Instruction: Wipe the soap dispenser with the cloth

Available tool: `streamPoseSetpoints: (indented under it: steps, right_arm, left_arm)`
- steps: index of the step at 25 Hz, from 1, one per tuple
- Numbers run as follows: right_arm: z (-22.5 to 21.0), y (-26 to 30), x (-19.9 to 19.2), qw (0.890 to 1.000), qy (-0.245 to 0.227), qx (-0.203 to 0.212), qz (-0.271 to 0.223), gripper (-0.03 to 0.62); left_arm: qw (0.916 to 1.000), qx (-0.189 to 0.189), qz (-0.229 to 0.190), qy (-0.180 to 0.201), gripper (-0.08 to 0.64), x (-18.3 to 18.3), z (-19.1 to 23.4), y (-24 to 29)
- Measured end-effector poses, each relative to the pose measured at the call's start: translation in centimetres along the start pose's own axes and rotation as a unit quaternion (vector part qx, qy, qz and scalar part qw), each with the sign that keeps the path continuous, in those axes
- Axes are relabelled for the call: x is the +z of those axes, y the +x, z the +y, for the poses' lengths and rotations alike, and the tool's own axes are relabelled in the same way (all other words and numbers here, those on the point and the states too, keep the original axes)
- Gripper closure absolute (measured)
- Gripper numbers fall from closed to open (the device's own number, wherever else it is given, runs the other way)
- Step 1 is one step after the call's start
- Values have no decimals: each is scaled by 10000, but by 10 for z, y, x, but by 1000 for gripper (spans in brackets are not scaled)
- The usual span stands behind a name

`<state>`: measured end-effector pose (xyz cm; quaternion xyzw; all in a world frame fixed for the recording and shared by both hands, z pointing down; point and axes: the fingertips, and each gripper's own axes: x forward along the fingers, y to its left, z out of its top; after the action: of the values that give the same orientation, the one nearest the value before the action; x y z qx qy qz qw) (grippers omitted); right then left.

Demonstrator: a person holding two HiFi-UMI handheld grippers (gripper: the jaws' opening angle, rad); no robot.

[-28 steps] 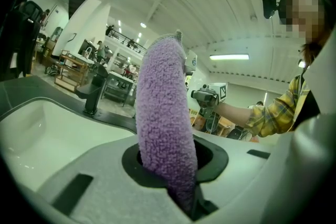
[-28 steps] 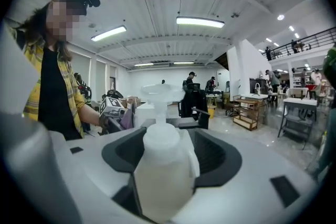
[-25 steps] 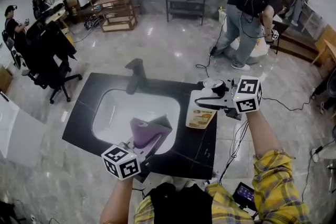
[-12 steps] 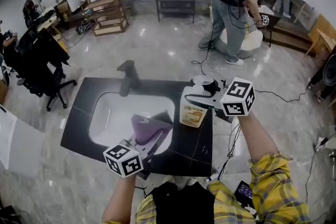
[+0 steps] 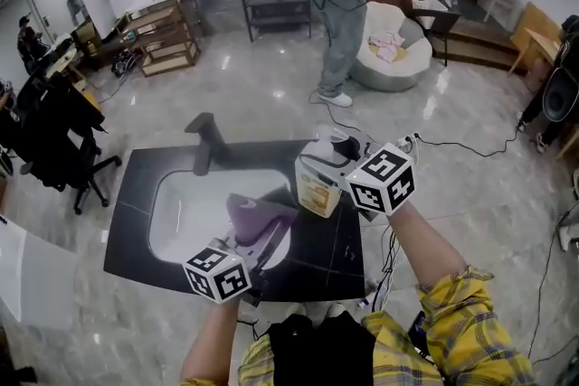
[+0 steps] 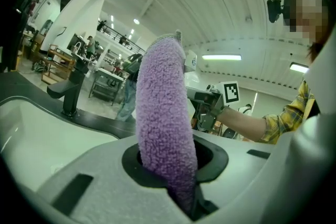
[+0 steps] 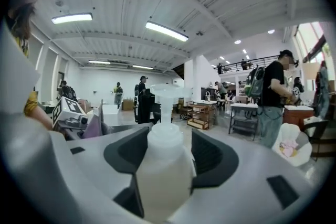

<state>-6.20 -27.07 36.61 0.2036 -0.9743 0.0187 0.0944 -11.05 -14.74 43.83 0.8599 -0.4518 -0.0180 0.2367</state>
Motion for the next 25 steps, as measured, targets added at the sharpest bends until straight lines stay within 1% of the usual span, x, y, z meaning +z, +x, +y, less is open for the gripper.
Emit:
streamPoseSetpoints:
  steps: [6, 10, 17, 25]
  right_arm:
    - [-5, 0, 1, 9971, 139, -742, -15, 344]
    - [-10, -2, 2, 9914, 214, -1289, -71, 344]
    - [-15, -2, 3, 9757, 299, -2163, -202, 344]
    - [-19, -6, 6, 9510, 487, -3039, -283, 344]
  left_arm:
    - [10000, -82, 11, 54, 503, 3, -2, 0]
    - [10000, -67, -2, 61, 503, 3, -2, -2]
    - [10000, -13, -40, 32, 503, 5, 5, -12]
    - [10000, 34, -5, 1, 503, -1, 2, -17]
